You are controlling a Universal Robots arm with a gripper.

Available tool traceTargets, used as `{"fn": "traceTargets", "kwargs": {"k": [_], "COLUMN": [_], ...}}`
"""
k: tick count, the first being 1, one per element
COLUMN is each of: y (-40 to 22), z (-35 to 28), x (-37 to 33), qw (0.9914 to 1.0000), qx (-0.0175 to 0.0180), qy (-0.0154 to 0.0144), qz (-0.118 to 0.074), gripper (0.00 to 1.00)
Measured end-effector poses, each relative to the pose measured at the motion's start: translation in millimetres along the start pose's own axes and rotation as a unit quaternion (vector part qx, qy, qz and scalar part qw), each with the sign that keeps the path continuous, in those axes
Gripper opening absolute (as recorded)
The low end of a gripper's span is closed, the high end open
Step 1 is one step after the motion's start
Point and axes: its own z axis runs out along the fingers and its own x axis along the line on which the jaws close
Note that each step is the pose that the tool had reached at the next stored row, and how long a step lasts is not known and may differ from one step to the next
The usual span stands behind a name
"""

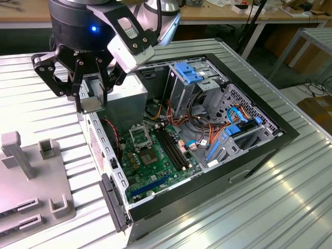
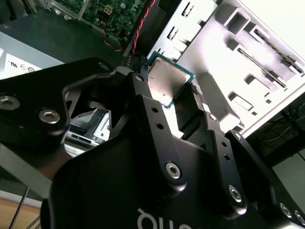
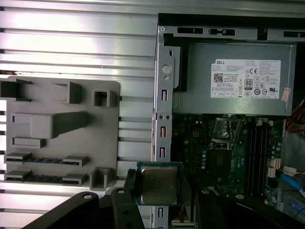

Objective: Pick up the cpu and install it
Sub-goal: 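Pick up the cpu and move it towards the insertion slot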

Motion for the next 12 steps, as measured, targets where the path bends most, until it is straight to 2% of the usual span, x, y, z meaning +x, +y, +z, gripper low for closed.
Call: {"fn": "traceTargets", "kwargs": {"k": [12], "y": [-1.7], "z": [0.1], "x": [-4.9], "qw": [1.00000], "qx": [0.0000], "qy": [0.0000], "qz": [0.000], "gripper": [0.47]}}
